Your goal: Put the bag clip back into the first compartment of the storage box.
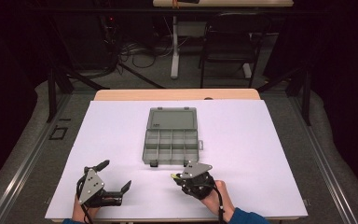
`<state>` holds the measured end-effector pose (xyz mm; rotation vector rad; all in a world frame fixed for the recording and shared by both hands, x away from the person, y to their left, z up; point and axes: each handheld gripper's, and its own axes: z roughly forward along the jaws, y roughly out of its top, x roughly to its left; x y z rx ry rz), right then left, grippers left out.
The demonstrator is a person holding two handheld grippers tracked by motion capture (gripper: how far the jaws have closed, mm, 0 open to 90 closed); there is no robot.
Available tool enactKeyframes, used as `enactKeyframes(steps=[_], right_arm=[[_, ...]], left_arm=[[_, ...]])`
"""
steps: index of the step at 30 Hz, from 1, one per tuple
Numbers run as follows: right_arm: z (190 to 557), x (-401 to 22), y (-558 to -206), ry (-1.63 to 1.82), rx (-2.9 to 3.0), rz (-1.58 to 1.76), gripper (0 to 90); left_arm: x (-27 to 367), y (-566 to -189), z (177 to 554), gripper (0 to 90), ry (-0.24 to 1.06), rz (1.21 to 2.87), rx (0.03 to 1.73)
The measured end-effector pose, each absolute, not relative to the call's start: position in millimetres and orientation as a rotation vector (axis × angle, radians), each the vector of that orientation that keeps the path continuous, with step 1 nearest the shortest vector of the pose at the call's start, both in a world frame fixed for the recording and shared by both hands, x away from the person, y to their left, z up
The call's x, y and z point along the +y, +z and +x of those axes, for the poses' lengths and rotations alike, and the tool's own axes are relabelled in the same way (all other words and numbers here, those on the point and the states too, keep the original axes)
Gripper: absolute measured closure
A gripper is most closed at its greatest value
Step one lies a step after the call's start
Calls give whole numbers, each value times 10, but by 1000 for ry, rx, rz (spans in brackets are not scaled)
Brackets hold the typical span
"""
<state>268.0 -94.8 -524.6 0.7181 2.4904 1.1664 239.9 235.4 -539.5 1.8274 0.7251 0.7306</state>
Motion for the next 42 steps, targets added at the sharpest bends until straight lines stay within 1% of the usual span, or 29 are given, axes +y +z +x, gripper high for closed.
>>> enactKeyframes(steps=[18, 42], right_arm=[[2714, -1011, -5162, 1189, 2435, 716, 802], [2847, -956, -5026, 1220, 2397, 692, 802]], left_arm=[[2349, -5401, 2399, 1, 736, 1835, 724], [2343, -5410, 2409, 1, 732, 1837, 734]])
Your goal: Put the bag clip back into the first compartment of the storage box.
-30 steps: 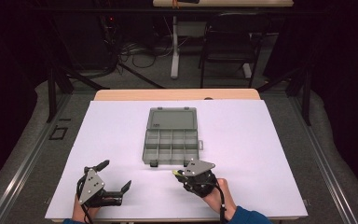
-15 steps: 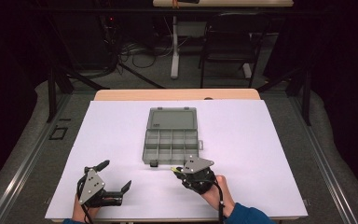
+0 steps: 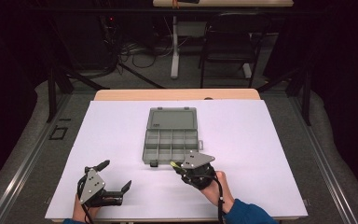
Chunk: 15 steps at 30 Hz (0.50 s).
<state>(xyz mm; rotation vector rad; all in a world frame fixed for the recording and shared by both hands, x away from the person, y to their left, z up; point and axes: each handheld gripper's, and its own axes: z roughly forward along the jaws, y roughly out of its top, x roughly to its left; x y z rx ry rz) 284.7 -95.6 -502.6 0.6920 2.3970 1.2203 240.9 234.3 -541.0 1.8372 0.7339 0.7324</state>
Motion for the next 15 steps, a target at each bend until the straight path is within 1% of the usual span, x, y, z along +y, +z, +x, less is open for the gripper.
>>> enactKeyframes(steps=[15], right_arm=[[2964, -913, -4971, 1215, 2393, 701, 803]], left_arm=[[2352, -5408, 2411, 1, 734, 1836, 736]])
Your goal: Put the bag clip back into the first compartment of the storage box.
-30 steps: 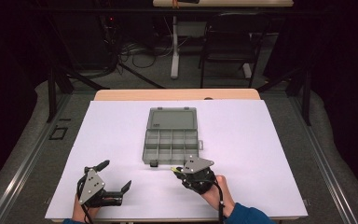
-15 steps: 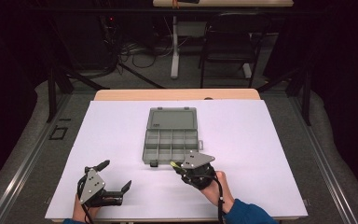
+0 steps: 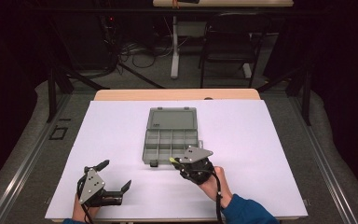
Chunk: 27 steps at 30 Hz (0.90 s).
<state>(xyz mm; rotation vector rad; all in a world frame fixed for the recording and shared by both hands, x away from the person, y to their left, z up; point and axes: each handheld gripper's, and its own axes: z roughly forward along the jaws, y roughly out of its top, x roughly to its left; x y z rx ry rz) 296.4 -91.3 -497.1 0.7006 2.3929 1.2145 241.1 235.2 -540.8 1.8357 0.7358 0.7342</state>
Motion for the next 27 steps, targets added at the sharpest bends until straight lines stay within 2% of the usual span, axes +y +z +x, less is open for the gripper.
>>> enactKeyframes(steps=[27], right_arm=[[3210, -746, -4847, 1190, 2392, 696, 803]], left_arm=[[2354, -5406, 2406, 1, 737, 1837, 734]])
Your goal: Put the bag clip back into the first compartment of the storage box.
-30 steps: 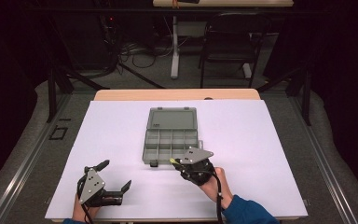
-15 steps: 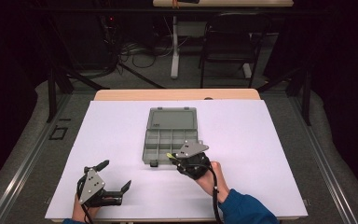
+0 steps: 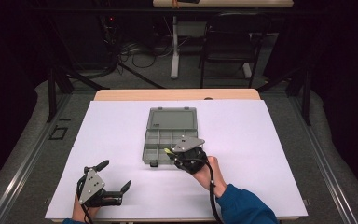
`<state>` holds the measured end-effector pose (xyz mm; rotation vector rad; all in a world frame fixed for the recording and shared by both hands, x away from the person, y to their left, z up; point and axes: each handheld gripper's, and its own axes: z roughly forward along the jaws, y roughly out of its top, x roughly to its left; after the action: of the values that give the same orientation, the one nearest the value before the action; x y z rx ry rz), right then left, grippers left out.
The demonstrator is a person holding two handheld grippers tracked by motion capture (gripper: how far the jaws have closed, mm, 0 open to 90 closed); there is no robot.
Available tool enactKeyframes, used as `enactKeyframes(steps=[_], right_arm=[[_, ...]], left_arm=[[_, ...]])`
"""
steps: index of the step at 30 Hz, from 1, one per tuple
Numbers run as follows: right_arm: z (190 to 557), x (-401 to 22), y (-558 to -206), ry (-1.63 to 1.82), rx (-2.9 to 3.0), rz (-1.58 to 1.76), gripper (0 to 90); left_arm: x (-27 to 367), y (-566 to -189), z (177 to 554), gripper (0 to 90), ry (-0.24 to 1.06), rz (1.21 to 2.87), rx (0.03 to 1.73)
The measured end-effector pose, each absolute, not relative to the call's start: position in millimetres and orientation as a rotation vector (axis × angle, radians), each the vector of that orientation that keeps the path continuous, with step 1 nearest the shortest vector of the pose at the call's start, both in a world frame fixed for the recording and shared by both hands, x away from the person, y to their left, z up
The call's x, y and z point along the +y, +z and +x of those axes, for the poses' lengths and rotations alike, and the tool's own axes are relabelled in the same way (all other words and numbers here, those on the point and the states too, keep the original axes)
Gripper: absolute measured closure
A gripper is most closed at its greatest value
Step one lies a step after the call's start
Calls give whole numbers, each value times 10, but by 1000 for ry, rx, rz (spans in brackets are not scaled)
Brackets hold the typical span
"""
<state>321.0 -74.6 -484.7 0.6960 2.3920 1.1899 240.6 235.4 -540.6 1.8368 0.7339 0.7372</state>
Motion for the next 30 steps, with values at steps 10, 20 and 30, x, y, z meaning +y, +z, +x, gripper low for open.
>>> enactKeyframes(steps=[10, 20, 30], right_arm=[[3299, -700, -4817, 1177, 2394, 700, 803], [3393, -631, -4798, 1166, 2398, 699, 803], [3507, -567, -4752, 1157, 2402, 710, 804]], left_arm=[[2355, -5405, 2405, 1, 738, 1836, 734], [2359, -5403, 2403, 1, 738, 1838, 731], [2355, -5403, 2401, 1, 735, 1832, 734]])
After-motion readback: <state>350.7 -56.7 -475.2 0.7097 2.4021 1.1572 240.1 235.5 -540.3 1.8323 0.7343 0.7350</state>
